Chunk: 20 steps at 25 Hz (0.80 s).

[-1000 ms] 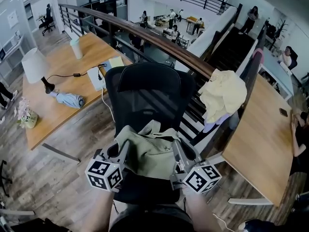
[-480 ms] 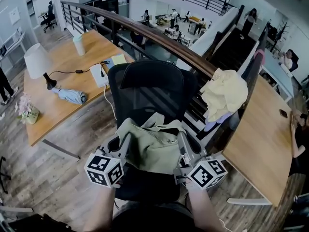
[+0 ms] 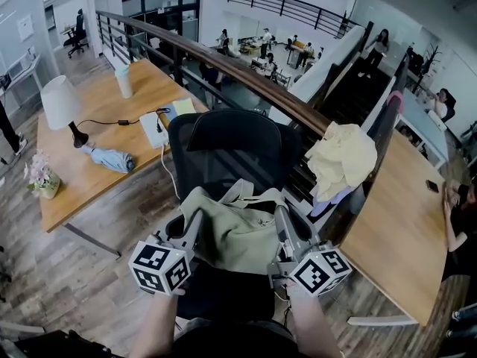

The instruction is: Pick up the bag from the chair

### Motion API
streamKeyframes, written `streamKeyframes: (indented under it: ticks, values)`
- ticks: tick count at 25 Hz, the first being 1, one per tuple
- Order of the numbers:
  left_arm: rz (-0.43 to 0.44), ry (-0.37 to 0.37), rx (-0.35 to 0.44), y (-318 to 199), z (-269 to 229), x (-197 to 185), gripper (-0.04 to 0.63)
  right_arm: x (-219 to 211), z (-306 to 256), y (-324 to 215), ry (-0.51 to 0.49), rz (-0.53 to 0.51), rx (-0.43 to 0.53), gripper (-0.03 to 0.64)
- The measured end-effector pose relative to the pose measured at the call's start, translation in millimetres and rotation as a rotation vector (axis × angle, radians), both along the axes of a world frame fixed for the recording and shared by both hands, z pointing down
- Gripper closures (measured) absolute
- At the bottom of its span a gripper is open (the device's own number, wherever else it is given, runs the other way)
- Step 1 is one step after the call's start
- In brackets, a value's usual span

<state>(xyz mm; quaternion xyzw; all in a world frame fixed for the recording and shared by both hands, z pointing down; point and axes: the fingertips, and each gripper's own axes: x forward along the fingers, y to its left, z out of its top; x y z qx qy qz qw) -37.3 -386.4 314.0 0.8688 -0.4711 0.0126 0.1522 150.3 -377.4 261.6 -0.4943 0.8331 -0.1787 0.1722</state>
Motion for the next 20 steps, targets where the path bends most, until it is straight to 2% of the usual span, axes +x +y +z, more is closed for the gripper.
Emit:
streamKeyframes:
  ticks: [20]
  values:
    - [0.004,-0.008,0.107,3,-56,-8,0.575,-10,-51,3,-0.008,-0.013,0.091,0.568]
